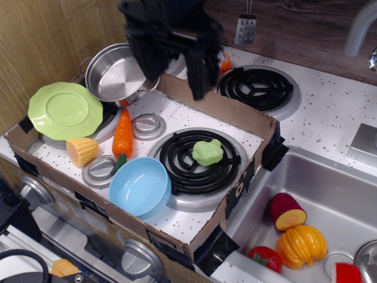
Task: Put broccoli in pot
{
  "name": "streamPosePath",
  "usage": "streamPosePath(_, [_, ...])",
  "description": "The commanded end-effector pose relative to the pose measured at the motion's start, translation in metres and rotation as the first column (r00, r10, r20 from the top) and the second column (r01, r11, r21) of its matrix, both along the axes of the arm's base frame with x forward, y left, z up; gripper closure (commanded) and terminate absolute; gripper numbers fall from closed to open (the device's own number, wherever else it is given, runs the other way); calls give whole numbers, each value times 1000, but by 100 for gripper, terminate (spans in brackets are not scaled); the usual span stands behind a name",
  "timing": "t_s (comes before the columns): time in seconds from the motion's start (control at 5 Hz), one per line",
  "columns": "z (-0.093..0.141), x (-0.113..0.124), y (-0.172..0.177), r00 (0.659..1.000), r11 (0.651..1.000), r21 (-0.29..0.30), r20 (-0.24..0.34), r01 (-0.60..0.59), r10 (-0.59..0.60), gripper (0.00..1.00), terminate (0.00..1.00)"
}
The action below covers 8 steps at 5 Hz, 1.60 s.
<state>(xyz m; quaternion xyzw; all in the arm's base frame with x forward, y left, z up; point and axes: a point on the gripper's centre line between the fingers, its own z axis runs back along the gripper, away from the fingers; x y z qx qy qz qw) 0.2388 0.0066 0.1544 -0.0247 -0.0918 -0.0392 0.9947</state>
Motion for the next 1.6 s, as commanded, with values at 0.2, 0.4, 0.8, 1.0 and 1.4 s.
streamPosePath(0.2, [-50,29,-2,991,998,-67,131,13,-4,0,0])
streamPosePath(0.4, [-65,35,0,989,999,-49,151,21,-13,0,0])
streamPosePath(0.8, [-94,37,0,985,999,-32,172,14,-9,0,0])
streamPosePath(1.0, [-104,32,1,985,1000,-28,174,6,-1,0,0])
streamPosePath(1.4, [-120,31,3,985,1000,-18,174,-2,5,0,0])
